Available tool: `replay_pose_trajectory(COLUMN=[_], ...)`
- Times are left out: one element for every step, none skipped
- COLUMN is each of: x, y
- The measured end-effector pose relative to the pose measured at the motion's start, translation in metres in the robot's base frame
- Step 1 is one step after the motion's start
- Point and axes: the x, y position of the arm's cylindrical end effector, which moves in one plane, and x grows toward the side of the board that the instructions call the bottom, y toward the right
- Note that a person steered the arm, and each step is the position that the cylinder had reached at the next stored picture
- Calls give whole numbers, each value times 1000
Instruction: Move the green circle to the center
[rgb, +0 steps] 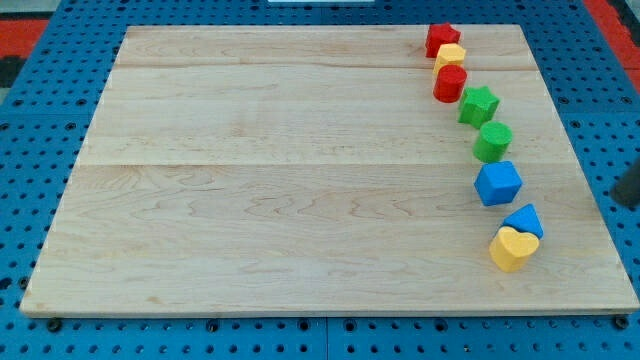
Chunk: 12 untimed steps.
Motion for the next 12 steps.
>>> replay_pose_trajectory(x=[-31,-31,-31,-41,-45,-59,-58,-54,-54,-54,-54,-54], y=[4,1,-3,-3,-8,-28,-91,-138,-138,-155,-183,-188])
